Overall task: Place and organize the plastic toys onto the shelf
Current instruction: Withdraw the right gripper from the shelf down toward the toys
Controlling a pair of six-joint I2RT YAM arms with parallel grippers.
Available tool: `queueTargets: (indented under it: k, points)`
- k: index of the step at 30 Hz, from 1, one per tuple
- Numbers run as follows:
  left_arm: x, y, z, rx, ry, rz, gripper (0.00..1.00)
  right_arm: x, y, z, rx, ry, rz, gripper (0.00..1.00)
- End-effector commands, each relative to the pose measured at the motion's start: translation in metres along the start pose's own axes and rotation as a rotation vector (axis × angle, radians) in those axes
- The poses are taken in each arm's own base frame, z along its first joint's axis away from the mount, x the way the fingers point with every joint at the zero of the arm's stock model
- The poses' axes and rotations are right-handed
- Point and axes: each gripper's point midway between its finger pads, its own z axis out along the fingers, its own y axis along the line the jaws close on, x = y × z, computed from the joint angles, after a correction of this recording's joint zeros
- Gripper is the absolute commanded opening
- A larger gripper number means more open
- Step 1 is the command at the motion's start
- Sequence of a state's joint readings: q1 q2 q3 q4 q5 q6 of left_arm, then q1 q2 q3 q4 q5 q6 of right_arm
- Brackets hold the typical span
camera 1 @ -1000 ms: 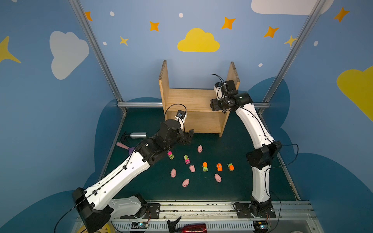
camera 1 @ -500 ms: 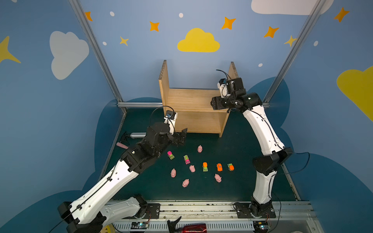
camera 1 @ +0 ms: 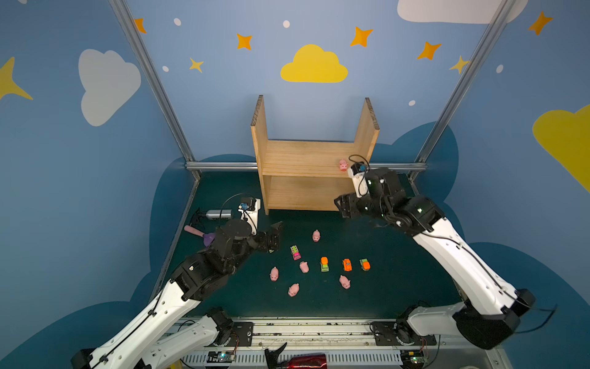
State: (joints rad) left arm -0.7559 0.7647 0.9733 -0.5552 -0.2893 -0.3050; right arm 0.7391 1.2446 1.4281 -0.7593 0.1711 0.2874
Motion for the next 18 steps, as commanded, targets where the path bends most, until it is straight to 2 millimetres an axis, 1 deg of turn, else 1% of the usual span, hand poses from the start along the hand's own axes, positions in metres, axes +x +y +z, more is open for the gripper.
queueTargets:
  k: [1, 2, 5, 8, 12, 15, 18]
  points:
    - [0.024, 0.008, -0.002, -0.004, 0.035, -0.093, 1.00, 0.029, 0.009, 0.013, -0.008, -0.030, 0.090, 0.80]
    - [0.033, 0.010, -0.001, -0.003, 0.046, -0.104, 1.00, 0.042, 0.011, 0.019, -0.009, -0.016, 0.101, 0.79]
    - [0.057, 0.015, 0.003, 0.002, 0.080, -0.126, 1.00, 0.073, 0.021, 0.037, -0.029, 0.026, 0.114, 0.78]
    - [0.073, 0.018, 0.007, -0.002, 0.100, -0.143, 1.00, 0.097, 0.022, 0.054, -0.011, 0.051, 0.112, 0.77]
    - [0.088, 0.027, 0.012, -0.039, 0.105, -0.151, 1.00, 0.113, 0.022, 0.077, -0.007, 0.058, 0.132, 0.74]
    - [0.091, 0.035, 0.012, -0.070, 0.092, -0.158, 1.00, 0.119, 0.025, 0.095, -0.004, 0.061, 0.132, 0.72]
    - [0.090, 0.039, 0.010, -0.083, 0.074, -0.176, 1.00, 0.124, 0.023, 0.114, 0.024, 0.068, 0.134, 0.71]
